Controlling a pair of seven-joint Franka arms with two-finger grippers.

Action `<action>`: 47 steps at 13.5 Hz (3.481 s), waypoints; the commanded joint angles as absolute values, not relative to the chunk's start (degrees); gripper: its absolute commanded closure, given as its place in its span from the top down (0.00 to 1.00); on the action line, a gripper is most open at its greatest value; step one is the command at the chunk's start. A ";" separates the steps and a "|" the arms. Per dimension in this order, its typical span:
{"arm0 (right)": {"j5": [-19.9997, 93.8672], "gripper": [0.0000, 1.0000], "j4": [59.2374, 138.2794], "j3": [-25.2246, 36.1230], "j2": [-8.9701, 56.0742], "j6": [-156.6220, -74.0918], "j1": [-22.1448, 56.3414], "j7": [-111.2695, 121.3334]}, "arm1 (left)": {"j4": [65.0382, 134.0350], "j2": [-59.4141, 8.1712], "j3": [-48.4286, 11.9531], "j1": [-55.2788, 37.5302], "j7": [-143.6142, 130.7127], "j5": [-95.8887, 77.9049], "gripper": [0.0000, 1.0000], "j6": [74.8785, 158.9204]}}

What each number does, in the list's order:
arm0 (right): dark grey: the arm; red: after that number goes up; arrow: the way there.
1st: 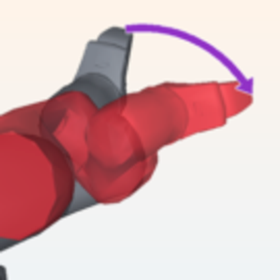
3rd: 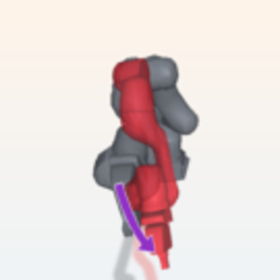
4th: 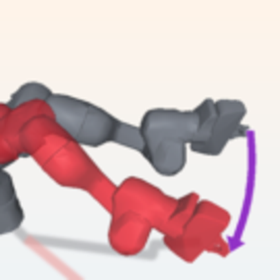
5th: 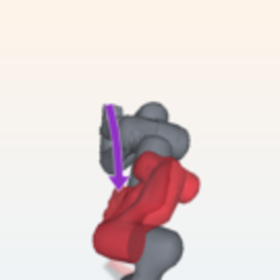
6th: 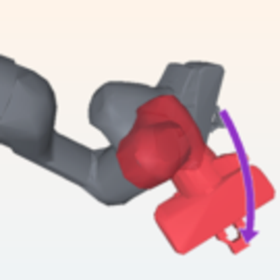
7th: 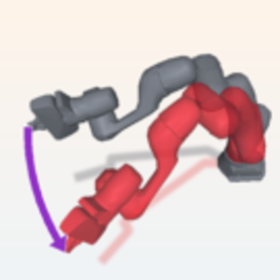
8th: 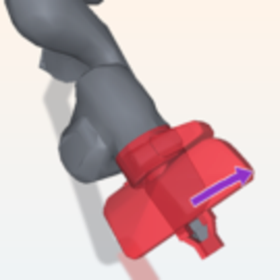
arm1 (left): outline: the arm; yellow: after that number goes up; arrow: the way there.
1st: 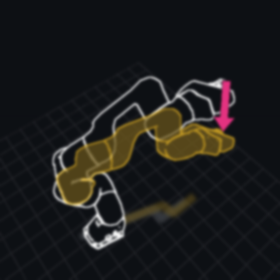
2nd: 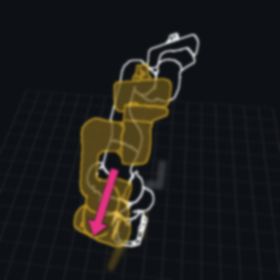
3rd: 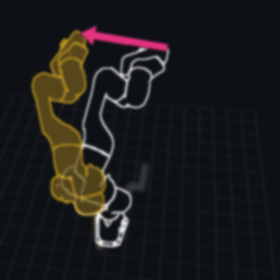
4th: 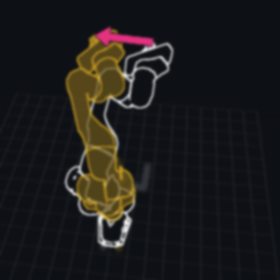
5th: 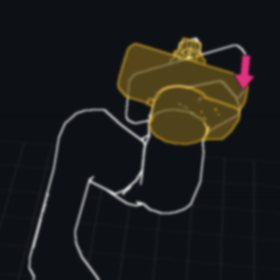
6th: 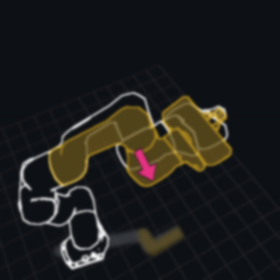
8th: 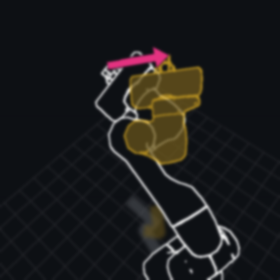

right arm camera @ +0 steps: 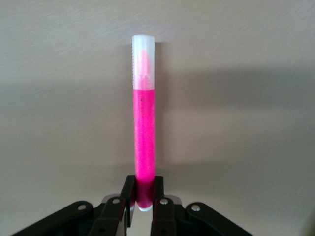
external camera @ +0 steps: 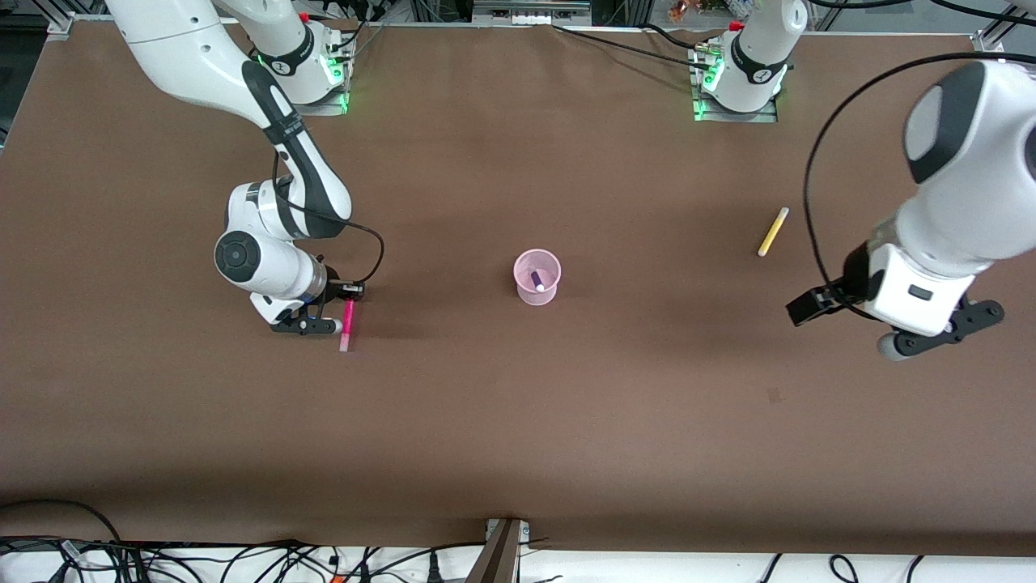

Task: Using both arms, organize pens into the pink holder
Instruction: 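Grasp the magenta pen with the right gripper while the left gripper withdraws, then carry the magenta pen with the right gripper over the pink cup, then lower the magenta pen into the cup and open the right gripper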

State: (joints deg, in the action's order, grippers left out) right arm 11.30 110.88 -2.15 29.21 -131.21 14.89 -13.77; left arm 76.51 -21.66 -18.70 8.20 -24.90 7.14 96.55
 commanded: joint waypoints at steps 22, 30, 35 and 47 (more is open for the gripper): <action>60.38 0.00 89.31 -11.95 33.82 -122.86 28.30 -66.71 | 89.56 -16.08 -19.42 16.96 -1.32 4.31 1.00 103.45; 56.80 0.00 84.20 -11.86 39.63 -124.98 30.23 -67.50 | 89.65 -16.08 -19.42 16.96 -1.49 4.39 1.00 103.45; 54.49 0.00 82.44 -11.78 42.62 -125.24 30.58 -66.45 | 89.82 -16.35 -19.42 16.96 -1.41 4.39 1.00 103.71; 51.69 0.99 82.35 -11.43 43.16 -126.39 30.23 -63.19 | 89.65 -16.79 -19.42 16.96 -1.41 4.57 1.00 103.97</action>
State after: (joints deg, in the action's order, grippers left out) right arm 53.13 83.80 -11.54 43.16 -126.72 30.12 -63.36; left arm 88.58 -17.66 -19.19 16.37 -2.72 5.92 103.35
